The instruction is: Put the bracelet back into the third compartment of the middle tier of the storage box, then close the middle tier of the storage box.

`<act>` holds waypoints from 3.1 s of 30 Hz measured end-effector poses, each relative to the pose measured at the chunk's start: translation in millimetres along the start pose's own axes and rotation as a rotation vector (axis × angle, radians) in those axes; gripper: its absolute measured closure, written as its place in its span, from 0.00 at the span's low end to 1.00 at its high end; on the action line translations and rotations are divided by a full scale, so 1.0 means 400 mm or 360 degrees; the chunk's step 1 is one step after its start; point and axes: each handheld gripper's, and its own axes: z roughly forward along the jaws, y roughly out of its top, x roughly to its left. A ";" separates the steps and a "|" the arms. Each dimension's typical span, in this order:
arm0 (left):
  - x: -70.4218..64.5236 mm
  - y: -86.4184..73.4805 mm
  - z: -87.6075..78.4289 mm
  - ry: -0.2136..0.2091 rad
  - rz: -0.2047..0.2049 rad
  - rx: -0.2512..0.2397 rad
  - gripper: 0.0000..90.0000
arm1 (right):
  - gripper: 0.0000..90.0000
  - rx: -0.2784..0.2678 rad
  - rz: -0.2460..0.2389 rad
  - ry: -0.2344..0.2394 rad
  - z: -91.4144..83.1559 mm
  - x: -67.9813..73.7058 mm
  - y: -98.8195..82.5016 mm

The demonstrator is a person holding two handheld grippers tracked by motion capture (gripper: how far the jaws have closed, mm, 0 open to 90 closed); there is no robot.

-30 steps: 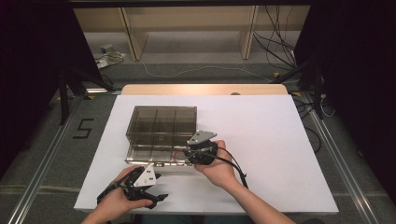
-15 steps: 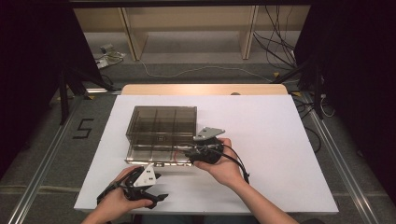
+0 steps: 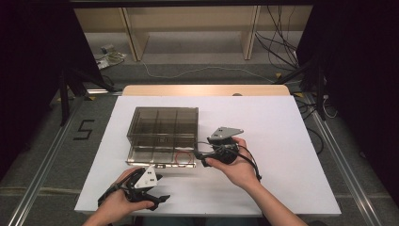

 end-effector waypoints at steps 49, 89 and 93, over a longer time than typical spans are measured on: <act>0.012 0.004 -0.015 0.0078 -0.0201 -0.0154 0.20 | 0.18 -0.0037 0.0137 -0.0111 -0.248 -0.097 -0.242; 0.032 0.003 -0.018 0.0111 -0.0211 -0.0188 0.27 | 0.18 -0.0059 0.0162 -0.0142 -0.254 -0.095 -0.251; 0.039 0.001 -0.021 0.0125 -0.0234 -0.0205 0.35 | 0.18 -0.0074 0.0164 -0.0151 -0.257 -0.098 -0.249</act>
